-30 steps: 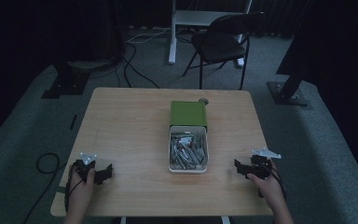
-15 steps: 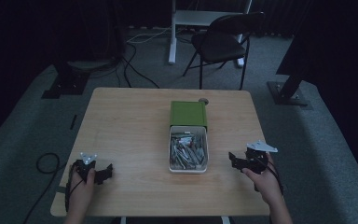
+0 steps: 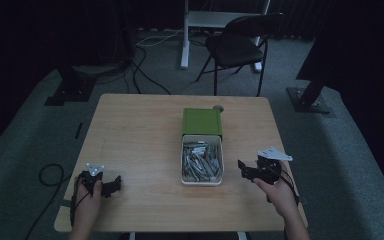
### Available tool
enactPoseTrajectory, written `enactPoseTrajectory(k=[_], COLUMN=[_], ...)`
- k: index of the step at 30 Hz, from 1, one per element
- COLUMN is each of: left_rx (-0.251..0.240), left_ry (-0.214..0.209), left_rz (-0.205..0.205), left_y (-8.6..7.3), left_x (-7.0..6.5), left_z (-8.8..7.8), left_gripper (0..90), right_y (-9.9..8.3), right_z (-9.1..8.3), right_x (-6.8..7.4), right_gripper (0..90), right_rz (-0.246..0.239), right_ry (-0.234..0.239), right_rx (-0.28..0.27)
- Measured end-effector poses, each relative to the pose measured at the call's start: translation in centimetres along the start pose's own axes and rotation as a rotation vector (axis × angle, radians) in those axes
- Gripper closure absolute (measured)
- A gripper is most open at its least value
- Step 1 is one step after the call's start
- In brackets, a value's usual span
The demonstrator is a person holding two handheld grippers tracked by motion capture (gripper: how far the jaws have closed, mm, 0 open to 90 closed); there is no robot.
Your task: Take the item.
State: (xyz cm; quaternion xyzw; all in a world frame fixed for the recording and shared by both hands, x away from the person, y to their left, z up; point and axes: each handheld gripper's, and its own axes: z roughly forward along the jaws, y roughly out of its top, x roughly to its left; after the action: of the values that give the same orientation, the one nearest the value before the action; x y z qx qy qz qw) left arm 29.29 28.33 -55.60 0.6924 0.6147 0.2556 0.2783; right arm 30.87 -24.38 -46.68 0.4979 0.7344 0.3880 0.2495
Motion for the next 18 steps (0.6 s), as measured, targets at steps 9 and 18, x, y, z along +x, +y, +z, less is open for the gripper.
enactPoseTrajectory(k=[9,18], left_rx=[0.009,0.009], left_ry=[-0.004,-0.001], left_rz=[0.005,0.002], left_y=[0.0,0.0], left_x=[-0.1,-0.1], left_z=[0.1,0.1], left_gripper=[3.3,3.3], right_y=[2.0,3.0], right_z=[-1.1,-1.7], right_x=[2.1,4.1], right_gripper=[18.1,18.2], right_rz=[-0.045,-0.091], right_ry=[0.045,0.099], right_rx=[-0.058,-0.091])
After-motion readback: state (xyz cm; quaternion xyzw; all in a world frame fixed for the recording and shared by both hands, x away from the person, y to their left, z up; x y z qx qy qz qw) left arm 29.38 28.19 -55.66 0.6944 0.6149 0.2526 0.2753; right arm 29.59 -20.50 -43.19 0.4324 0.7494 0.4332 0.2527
